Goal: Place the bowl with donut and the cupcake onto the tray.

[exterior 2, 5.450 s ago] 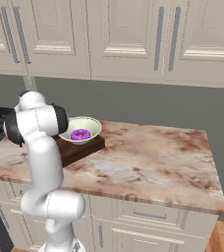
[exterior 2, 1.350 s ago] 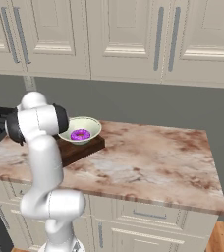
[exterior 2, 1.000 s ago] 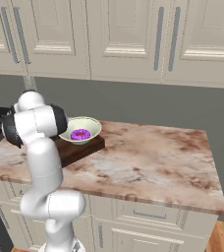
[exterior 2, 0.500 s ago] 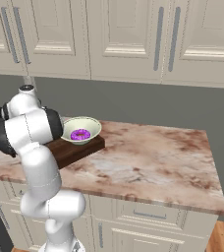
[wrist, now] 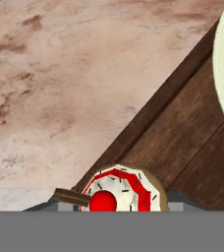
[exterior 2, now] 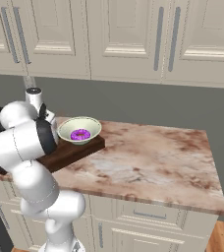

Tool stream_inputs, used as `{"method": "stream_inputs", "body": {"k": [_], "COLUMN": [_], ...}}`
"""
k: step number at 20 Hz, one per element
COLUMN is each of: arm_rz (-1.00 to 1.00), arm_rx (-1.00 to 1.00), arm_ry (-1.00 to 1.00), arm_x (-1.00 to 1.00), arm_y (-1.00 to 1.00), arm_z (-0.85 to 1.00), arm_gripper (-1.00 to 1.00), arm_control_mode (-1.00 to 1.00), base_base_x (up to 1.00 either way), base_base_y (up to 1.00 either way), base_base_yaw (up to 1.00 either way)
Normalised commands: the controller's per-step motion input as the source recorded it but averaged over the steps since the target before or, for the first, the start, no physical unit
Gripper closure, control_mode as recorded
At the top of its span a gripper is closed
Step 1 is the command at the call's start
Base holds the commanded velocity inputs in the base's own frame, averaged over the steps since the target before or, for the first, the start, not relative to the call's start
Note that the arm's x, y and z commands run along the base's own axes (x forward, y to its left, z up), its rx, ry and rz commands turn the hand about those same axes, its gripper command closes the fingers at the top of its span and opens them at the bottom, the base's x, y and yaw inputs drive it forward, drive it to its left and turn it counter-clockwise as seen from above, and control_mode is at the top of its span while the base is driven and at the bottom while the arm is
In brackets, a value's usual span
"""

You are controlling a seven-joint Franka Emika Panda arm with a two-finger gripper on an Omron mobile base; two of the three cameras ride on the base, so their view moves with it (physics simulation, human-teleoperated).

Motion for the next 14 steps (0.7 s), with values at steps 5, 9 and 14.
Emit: {"method": "stream_inputs", "body": {"k": [5, 9, 14], "arm_rz": [0.00, 0.00, 0.00], "arm_rx": [0.02, 0.00, 0.00], "arm_ry": [0.00, -0.04, -0.05], "arm_x": [-0.42, -0.35, -0.25], "arm_y": [-0.47, -0.42, -0.34], "arm_z": [0.00, -0.13, -0.22], "arm_gripper": [1.00, 1.00, 1.00], "arm_control_mode": [-1.00, -1.00, -1.00], "base_base_x": [0.00, 0.00, 0.00], "base_base_y": [0.00, 0.00, 0.00], "base_base_yaw": [0.00, 0.00, 0.00]}}
